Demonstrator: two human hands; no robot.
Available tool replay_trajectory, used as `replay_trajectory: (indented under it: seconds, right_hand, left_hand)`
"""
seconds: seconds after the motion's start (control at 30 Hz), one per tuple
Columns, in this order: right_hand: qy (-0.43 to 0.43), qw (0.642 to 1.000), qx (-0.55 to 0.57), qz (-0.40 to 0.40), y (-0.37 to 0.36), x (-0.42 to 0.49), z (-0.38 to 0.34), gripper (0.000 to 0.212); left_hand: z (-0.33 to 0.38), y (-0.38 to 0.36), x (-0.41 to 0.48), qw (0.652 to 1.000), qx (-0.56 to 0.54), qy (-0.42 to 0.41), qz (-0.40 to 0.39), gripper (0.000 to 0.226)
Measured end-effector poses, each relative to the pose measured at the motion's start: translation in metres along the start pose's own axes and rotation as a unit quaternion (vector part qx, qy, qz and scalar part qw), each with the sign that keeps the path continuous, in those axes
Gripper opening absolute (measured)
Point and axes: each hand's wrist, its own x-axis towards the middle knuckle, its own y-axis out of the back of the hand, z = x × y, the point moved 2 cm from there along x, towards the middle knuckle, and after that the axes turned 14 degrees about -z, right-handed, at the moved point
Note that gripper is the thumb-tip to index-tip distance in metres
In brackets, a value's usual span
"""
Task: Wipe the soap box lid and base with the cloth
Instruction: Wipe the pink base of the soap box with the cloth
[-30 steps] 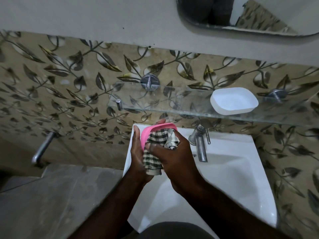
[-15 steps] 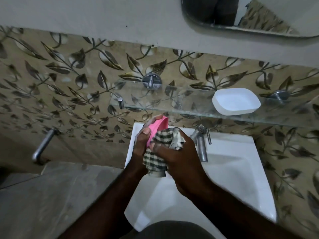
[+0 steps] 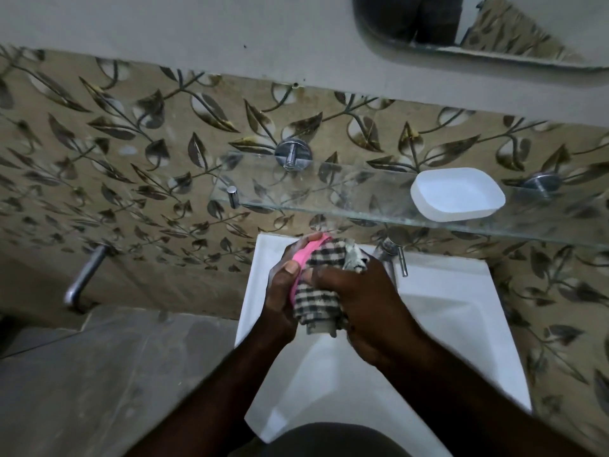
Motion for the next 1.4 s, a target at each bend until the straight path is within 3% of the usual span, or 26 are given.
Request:
replay_trajectory:
  seconds: [0.1, 0.17, 0.23, 0.33, 0.4, 0.43, 0.5, 0.6, 0.63, 0.73, 0.77, 1.03, 1.23, 1.3, 1.4]
  right_hand:
    - [0.036, 0.999, 0.026, 0.004, -0.001, 0.003, 0.002, 0.01]
    - [0.07, 0.997, -0.033, 0.005, -0.004, -0.003, 0.011, 0.012]
    - [0.1, 0.984, -0.15, -0.008, -0.002, -0.009, 0.025, 0.019]
    - [0.109, 0.906, -0.408, -0.025, 0.017, -0.008, 0.041, 0.037]
    - [0.125, 0.848, -0.516, -0.018, 0.029, -0.004, 0.043, 0.036]
    - [0.126, 0.846, -0.519, -0.004, 0.031, -0.003, 0.041, 0.034]
    - [0.122, 0.882, -0.454, 0.02, 0.022, -0.007, 0.037, 0.028]
    - [0.132, 0.908, -0.398, 0.013, 0.003, -0.016, 0.039, 0.028]
    - [0.147, 0.891, -0.43, 0.009, 0.002, -0.017, 0.039, 0.03]
    - [0.203, 0.793, -0.574, -0.014, 0.014, -0.012, 0.043, 0.041]
    - [0.207, 0.781, -0.589, -0.022, 0.019, -0.011, 0.046, 0.044]
    - [0.232, 0.767, -0.597, -0.028, 0.037, -0.01, 0.053, 0.041]
    - [0.19, 0.71, -0.677, -0.009, 0.053, -0.005, 0.065, 0.033]
    - [0.18, 0.721, -0.669, -0.014, 0.053, -0.004, 0.061, 0.032]
    - [0.178, 0.773, -0.608, -0.006, 0.047, -0.006, 0.052, 0.029]
  left_hand:
    - [-0.002, -0.004, -0.002, 0.999, -0.025, -0.023, 0.004, 0.072]
    - [-0.002, -0.004, -0.002, 0.996, -0.085, 0.029, -0.002, 0.064]
    - [-0.001, -0.004, 0.0, 0.989, -0.144, 0.019, -0.015, 0.065]
    - [0.006, -0.004, 0.002, 0.992, -0.125, -0.021, 0.005, 0.09]
    - [0.009, -0.003, 0.002, 0.992, -0.124, -0.02, 0.01, 0.081]
    - [0.009, -0.001, 0.002, 0.991, -0.131, -0.026, 0.011, 0.073]
    - [0.011, -0.001, 0.002, 0.99, -0.136, -0.031, 0.0, 0.062]
    - [0.009, -0.008, 0.0, 0.989, -0.151, 0.006, -0.008, 0.065]
    - [0.008, -0.01, -0.002, 0.988, -0.156, 0.019, -0.008, 0.067]
    - [0.003, -0.006, -0.005, 0.983, -0.182, 0.031, -0.001, 0.064]
    - [0.002, -0.005, -0.007, 0.981, -0.193, 0.032, -0.001, 0.062]
    - [0.005, 0.001, -0.016, 0.976, -0.214, 0.04, -0.001, 0.072]
    - [0.007, 0.005, -0.016, 0.974, -0.216, 0.067, 0.004, 0.068]
    - [0.007, 0.005, -0.015, 0.971, -0.231, 0.068, 0.012, 0.069]
    - [0.002, 0.004, -0.015, 0.967, -0.251, 0.049, 0.006, 0.07]
